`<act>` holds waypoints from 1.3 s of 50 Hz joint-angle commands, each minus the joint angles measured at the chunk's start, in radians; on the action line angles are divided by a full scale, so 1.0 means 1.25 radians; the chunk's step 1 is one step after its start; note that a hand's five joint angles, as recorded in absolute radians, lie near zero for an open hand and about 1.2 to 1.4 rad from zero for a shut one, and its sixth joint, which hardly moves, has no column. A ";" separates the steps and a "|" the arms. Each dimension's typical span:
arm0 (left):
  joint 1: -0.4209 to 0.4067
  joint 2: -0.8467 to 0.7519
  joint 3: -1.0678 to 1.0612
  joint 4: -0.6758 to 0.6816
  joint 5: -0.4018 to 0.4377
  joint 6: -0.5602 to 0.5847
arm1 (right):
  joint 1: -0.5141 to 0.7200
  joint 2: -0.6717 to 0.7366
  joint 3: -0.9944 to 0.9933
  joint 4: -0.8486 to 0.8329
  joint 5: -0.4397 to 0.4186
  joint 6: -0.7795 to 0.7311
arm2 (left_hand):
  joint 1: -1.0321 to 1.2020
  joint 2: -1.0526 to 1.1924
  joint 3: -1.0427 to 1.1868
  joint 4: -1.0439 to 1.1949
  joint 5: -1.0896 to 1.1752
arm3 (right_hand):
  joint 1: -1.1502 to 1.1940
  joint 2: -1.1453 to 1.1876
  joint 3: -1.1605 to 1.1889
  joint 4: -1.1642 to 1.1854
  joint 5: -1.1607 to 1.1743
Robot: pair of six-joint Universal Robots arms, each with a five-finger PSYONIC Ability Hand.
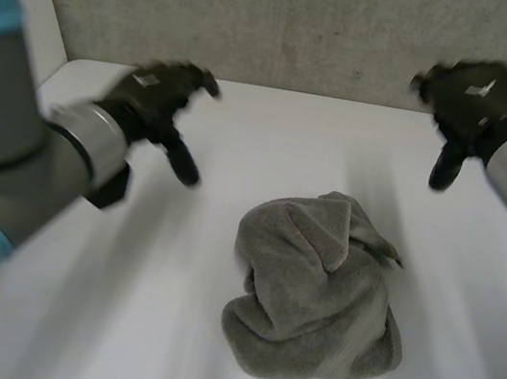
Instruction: Fold the towel.
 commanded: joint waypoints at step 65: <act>0.122 -0.123 0.041 -0.004 0.291 0.291 | 0.026 0.126 0.047 -0.067 -0.125 0.198 | 0.144 0.154 0.150 0.148 0.165 | 0.931 0.916 0.917 0.910 0.923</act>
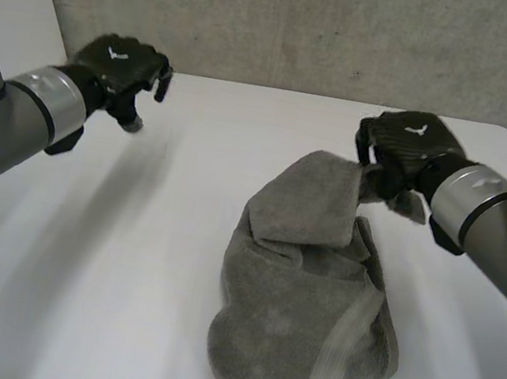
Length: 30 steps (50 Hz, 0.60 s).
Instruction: Fold the towel.
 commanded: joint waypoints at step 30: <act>-0.346 -0.144 -0.199 0.068 0.130 0.109 | -0.038 0.088 -0.037 0.000 0.013 -0.031 | -0.331 -0.330 -0.325 -0.333 -0.332 | -0.517 -0.519 -0.538 -0.543 -0.534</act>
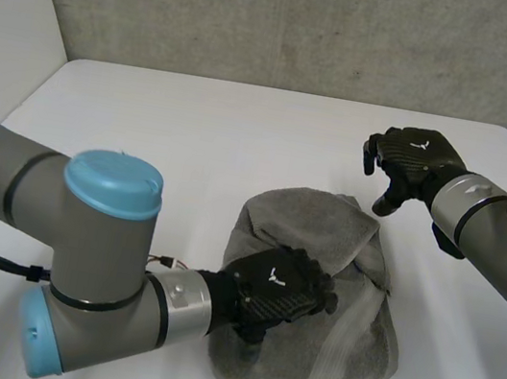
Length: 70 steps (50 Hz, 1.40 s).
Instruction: Fold the towel.
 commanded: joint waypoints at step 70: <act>0.419 0.153 -0.109 -0.126 0.025 0.109 | 0.196 0.016 0.122 -0.125 0.043 0.011 | 0.021 0.030 0.029 0.026 0.055 | -0.052 -0.066 -0.058 -0.056 -0.032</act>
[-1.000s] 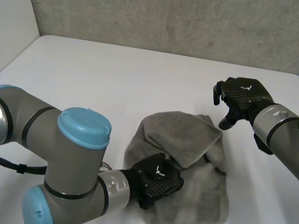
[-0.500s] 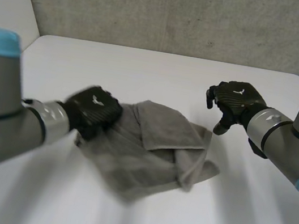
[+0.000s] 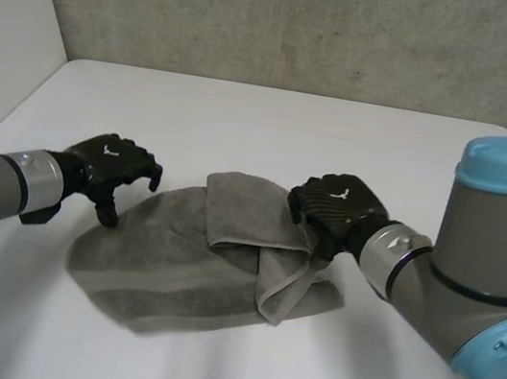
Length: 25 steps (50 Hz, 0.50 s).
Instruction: Fold the towel.
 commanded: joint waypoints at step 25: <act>-0.186 0.180 -0.411 0.204 -0.186 -0.124 | 0.087 0.152 -0.045 -0.184 0.114 0.049 | -0.104 -0.105 -0.109 -0.111 -0.087 | 0.588 0.568 0.580 0.581 0.604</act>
